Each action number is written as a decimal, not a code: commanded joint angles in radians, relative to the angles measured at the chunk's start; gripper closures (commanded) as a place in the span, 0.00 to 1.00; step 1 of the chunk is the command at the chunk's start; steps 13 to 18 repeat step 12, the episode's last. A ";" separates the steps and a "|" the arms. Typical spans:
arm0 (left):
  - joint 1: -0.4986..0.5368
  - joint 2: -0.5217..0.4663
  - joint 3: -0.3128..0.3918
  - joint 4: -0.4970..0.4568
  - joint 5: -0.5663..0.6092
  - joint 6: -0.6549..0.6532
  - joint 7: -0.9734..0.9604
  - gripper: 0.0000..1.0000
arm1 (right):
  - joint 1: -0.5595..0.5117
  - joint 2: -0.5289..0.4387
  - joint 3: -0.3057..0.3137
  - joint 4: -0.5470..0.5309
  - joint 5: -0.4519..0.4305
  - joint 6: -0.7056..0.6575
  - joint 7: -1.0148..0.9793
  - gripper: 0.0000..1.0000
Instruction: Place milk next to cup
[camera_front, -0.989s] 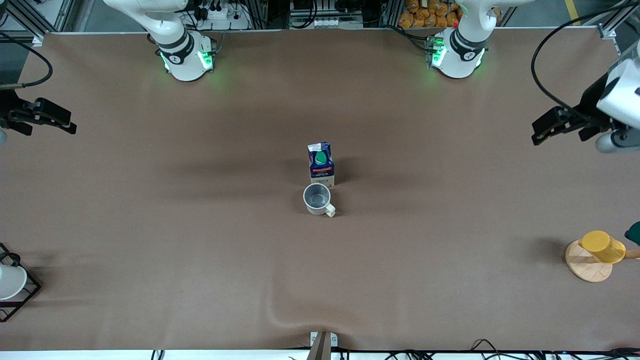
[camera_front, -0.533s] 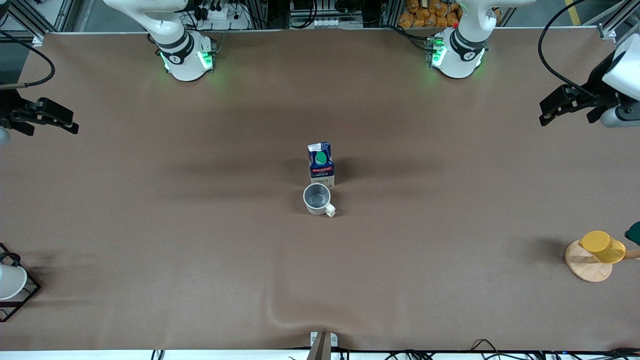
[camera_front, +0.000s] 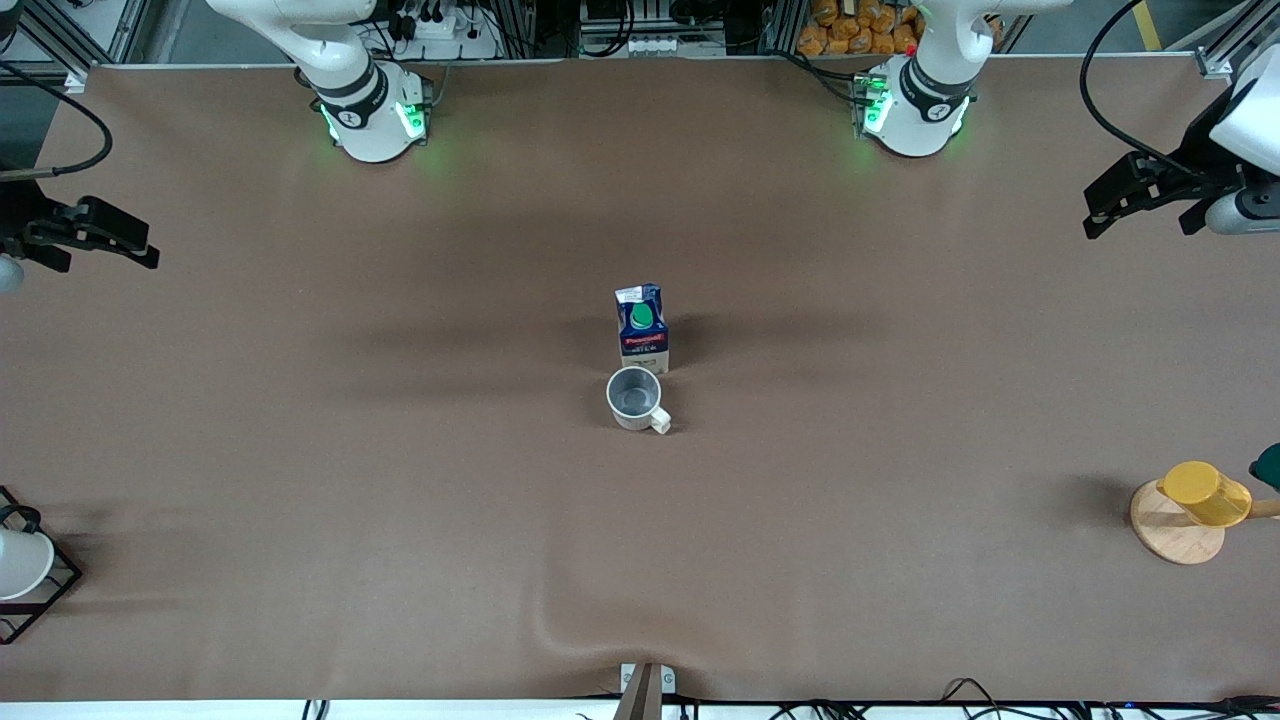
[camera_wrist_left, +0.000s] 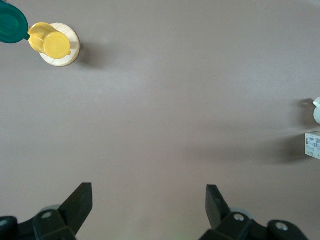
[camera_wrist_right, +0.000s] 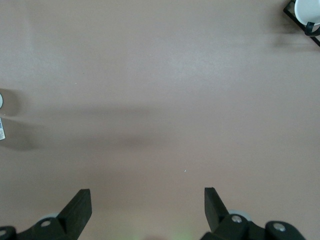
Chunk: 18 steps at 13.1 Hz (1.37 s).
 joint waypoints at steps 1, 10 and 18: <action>-0.009 0.015 0.005 0.028 -0.006 0.005 0.015 0.00 | 0.004 0.002 0.001 0.006 0.000 -0.008 0.001 0.00; -0.005 0.044 0.005 0.073 -0.012 -0.035 0.023 0.00 | 0.004 0.003 0.001 0.006 0.000 -0.009 0.001 0.00; -0.003 0.044 0.005 0.076 -0.011 -0.035 0.021 0.00 | 0.004 0.003 0.001 0.006 0.000 -0.008 0.001 0.00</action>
